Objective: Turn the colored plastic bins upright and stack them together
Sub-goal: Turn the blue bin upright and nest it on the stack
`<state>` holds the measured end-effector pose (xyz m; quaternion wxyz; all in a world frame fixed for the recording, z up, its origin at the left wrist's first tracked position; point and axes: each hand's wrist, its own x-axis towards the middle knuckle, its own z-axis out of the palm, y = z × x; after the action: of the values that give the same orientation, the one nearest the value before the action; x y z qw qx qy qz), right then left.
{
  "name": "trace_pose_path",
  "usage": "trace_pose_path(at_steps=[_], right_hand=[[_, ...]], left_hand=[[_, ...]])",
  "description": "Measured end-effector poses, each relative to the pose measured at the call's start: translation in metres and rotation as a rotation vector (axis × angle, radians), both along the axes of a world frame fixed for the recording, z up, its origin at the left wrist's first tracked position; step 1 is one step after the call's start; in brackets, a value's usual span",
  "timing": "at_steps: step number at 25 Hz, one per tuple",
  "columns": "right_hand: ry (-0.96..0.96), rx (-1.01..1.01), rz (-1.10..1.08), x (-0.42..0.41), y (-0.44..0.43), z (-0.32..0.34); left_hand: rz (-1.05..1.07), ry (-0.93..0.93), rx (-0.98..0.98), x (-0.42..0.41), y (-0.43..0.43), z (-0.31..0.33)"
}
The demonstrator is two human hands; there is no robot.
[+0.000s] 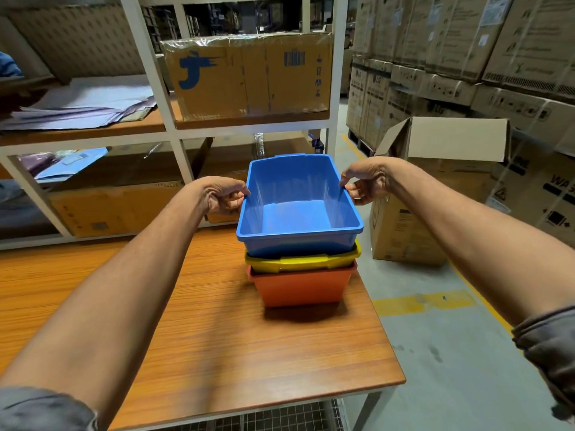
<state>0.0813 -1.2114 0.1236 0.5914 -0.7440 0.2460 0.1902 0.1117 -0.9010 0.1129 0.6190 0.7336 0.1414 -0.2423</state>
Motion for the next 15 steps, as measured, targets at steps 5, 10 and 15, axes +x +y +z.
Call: trace_pose_path(at_steps=[5, 10, 15], right_hand=[[0.001, 0.014, -0.021, -0.007, 0.002, -0.009], [-0.001, 0.021, -0.067, -0.010, 0.005, -0.013], [-0.010, 0.014, -0.102, -0.018, 0.009, -0.014]], left_hand=[[0.028, -0.014, 0.045, 0.001, -0.002, -0.009], [0.042, -0.044, 0.069, -0.002, -0.006, -0.012], [0.075, -0.048, 0.059, -0.009, -0.007, -0.014]])
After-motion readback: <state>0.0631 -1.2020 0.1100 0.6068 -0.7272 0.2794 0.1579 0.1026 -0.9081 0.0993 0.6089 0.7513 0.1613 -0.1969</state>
